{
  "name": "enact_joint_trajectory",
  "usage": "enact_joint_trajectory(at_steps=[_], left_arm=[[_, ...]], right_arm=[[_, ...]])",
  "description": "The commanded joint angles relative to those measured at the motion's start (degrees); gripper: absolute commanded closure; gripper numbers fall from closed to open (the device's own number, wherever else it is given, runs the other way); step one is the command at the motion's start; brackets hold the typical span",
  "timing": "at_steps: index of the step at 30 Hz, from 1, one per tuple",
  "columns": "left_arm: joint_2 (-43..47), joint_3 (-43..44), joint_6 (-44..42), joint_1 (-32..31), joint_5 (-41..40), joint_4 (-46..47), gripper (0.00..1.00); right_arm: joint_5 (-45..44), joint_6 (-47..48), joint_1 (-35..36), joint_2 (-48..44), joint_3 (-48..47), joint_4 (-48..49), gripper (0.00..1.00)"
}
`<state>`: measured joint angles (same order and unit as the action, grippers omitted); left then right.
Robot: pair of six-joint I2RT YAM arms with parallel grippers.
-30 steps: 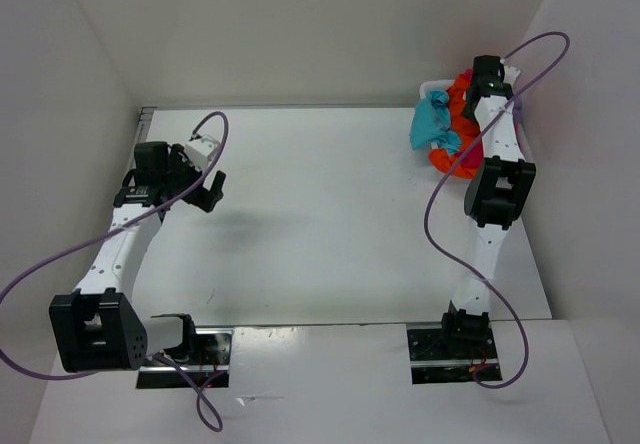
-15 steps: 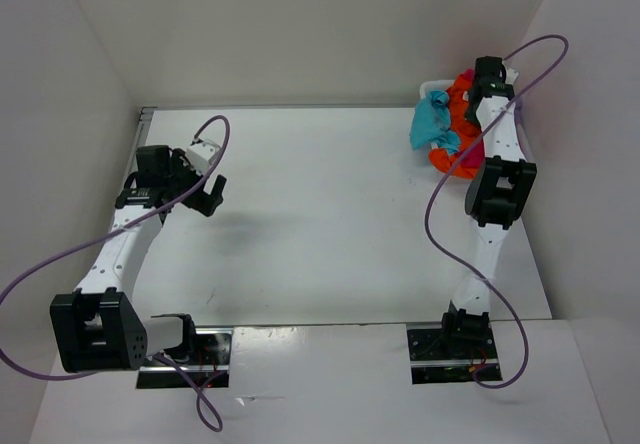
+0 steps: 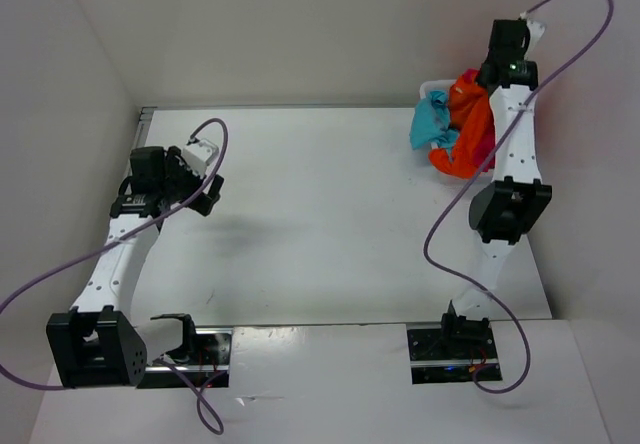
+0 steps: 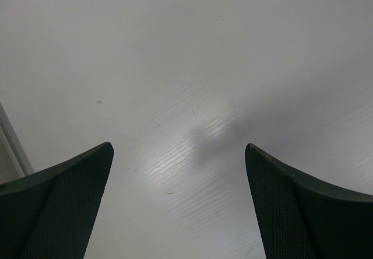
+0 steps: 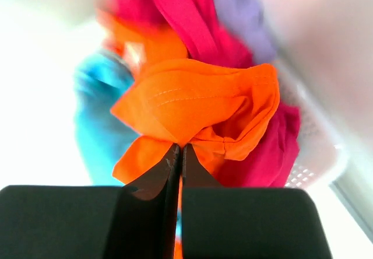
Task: Fold and stack the t-shirts
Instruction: Grab crumpled tshirt from bin with the right arm, then move the tshirt to the center of the board
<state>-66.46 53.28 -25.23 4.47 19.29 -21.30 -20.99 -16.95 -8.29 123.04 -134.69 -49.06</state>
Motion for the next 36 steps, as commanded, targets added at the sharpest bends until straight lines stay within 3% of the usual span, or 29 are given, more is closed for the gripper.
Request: enact_joint_trajectory(at_steps=[1,6,11,14,17,23,24,27,32,34,36], left_arm=[[2.56,-0.01,1.32,-0.08,-0.04,2.49,0.0],[4.93,-0.01,1.85,-0.08,-1.18,2.49,0.0],[7.03,-0.01,3.61,-0.08,-2.32,2.49,0.0],[8.62,-0.01,4.66,-0.08,-2.85,2.49,0.0],[10.73,-0.54,5.19,-0.08,-4.08,1.96,0.0],[12.58,-0.02,9.41,0.45,-8.03,3.89,0.0],[12.58,0.68,10.63,1.15,-9.43,4.51,0.0],[13.19,2.35,11.96,1.68,-11.99,5.74,0.0],[13.81,4.72,11.97,3.44,-14.1,8.29,0.0],[13.29,5.43,9.77,3.44,-13.49,8.29,0.0],[12.67,5.96,7.84,3.44,-11.74,8.29,0.0]], right_arm=[[-5.19,0.95,2.85,-13.61,-8.56,2.38,1.0],[-5.99,0.95,4.25,-20.45,-13.66,4.49,1.0],[-3.01,2.27,4.25,-25.48,-8.93,6.17,1.0],[-1.85,3.4,8.02,-27.24,-9.7,7.48,1.0],[-4.93,8.85,18.11,-27.95,-14.18,9.76,1.0],[-3.1,20.72,44.12,-25.93,-25.87,12.32,1.0],[-1.26,19.86,47.29,-25.92,-27.36,12.32,1.0],[-0.45,16.26,47.93,-25.92,-24.67,11.0,1.0],[-9.33,3.09,47.06,-26.45,-12.89,8.64,1.0],[-6.27,-6.63,43.29,-24.35,-7.11,3.64,1.0],[-1.62,-10.11,41.44,-24.34,-0.35,2.3,1.0]])
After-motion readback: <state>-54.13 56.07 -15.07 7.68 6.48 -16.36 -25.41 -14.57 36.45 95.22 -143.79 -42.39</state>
